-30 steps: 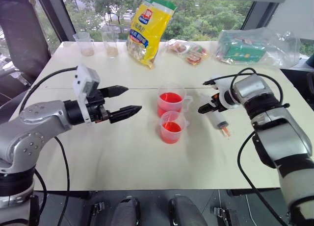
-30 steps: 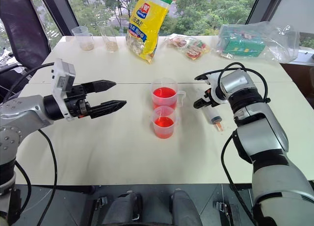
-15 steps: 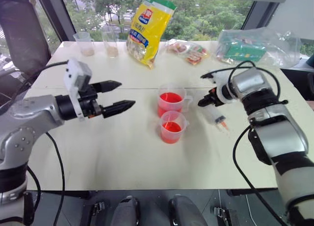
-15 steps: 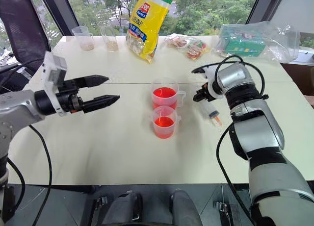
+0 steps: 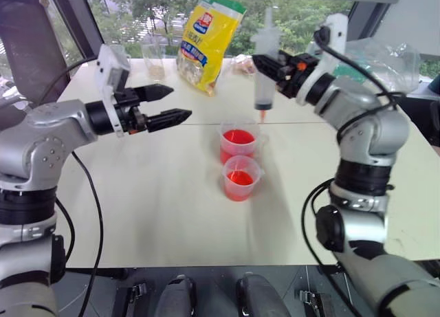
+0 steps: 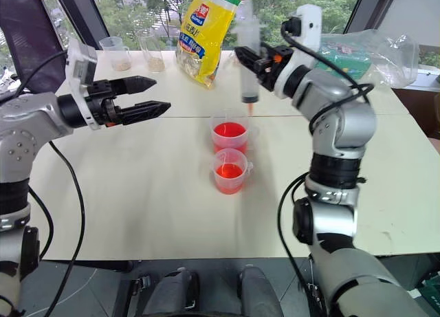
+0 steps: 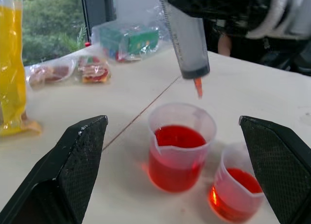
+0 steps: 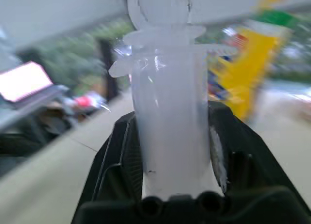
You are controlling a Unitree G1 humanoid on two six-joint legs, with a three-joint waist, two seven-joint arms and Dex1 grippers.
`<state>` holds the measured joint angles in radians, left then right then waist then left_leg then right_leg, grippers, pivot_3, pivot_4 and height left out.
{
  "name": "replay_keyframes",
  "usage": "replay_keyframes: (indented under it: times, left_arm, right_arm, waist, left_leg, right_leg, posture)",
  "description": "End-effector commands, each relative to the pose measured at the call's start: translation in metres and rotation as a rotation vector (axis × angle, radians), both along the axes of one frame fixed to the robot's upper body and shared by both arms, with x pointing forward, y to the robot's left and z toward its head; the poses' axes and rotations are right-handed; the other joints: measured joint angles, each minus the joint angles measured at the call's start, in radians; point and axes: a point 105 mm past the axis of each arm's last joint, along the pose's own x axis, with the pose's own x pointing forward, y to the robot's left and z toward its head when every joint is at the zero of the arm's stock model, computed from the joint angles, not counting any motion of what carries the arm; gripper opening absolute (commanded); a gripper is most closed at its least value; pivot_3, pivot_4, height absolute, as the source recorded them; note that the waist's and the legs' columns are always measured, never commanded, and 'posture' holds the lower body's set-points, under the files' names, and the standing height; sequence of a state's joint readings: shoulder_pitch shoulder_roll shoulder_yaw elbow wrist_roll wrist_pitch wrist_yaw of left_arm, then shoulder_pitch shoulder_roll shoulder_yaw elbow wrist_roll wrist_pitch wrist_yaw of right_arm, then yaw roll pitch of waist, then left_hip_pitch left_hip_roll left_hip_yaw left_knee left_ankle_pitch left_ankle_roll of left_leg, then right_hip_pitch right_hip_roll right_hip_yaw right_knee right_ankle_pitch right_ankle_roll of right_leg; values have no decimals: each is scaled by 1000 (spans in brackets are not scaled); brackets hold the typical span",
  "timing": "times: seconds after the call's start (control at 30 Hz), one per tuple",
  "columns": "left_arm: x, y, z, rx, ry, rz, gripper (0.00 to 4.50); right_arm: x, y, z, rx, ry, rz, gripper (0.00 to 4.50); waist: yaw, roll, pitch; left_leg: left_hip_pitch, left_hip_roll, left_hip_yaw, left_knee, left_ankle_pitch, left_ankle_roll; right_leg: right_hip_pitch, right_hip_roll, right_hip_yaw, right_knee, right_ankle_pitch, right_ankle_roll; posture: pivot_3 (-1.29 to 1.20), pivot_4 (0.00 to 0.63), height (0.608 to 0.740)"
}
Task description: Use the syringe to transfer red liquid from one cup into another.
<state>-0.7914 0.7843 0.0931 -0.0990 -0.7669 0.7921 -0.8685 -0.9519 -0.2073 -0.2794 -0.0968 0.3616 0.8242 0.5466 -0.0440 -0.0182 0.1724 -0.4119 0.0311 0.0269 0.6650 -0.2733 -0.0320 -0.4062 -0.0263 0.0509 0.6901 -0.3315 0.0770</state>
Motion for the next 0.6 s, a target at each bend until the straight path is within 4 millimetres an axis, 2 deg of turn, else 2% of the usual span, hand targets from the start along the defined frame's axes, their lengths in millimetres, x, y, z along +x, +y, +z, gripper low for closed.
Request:
replay_keyframes:
  times: [0.03,0.17,0.33,0.47,0.6]
  left_arm:
    - [0,0,15,12,-62,-17,4500]
    - [3,-4,19,15,-79,-23,4500]
    - [11,-15,27,-13,-110,-33,4500]
    - [19,-30,32,-40,-126,-54,4500]
    - [25,-46,31,-58,-120,-90,4500]
  right_arm:
    - [-18,10,5,19,-175,32,1448]
    - [-14,20,-31,-13,-193,21,1448]
    - [-1,26,-66,-68,-194,-23,1448]
    - [5,28,-83,-97,-188,-39,1448]
    - [6,30,-90,-112,-185,-39,1448]
  waist:
    - [0,0,0]
    - [0,0,0]
    - [0,0,0]
    - [0,0,0]
    - [0,0,0]
  left_leg:
    - [0,0,0,0,0,0]
    - [0,0,0,0,0,0]
    - [0,0,0,1,1,-1]
    - [1,0,0,1,1,-1]
    - [1,0,0,1,1,-2]
  right_leg:
    - [0,0,0,0,0,0]
    - [0,0,0,0,0,0]
    - [0,0,0,2,0,0]
    - [0,0,0,2,0,0]
    - [0,0,0,2,0,0]
  posture:
    - [0,150,740]
    - [0,150,740]
    - [0,150,740]
    - [0,150,740]
    - [0,150,740]
